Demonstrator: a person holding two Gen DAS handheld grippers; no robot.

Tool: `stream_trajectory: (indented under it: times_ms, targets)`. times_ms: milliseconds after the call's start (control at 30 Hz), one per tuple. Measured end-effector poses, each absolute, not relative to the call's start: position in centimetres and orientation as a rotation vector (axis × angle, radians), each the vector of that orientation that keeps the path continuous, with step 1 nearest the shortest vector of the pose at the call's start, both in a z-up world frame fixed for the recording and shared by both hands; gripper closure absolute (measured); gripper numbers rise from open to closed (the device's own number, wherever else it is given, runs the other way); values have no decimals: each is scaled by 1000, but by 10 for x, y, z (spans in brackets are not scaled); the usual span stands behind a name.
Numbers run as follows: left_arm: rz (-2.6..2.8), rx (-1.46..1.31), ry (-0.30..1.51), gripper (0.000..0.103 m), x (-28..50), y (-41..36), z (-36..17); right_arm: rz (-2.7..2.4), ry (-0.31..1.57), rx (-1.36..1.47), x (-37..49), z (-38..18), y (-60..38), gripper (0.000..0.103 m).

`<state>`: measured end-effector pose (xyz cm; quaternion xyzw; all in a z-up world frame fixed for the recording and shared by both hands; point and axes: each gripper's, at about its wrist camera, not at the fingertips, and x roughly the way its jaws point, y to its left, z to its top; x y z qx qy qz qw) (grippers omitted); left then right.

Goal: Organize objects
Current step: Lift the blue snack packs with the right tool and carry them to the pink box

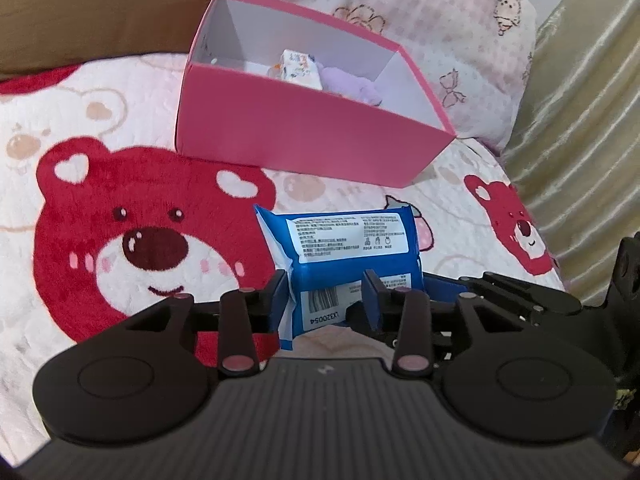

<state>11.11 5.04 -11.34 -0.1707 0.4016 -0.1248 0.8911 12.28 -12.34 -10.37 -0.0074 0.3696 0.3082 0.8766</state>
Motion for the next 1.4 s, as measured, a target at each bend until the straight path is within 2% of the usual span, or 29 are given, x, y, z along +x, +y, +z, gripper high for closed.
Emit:
stream_trajectory:
  times_ms: [200,367,967,1400]
  targets:
    - [-259,-322,826,64,105,45,-97,655,735,-55,113,-88,-118,23]
    - [-255,-308,834,64,101,41,-86,648,731,-82,106,-80,-113,19]
    - [-301,-293,837,61,94,36,-21,592,789,-141,101,-22,-109,18]
    - [-329,-273,925,61,115,22,26,626,706,-110,103,29,-131,18]
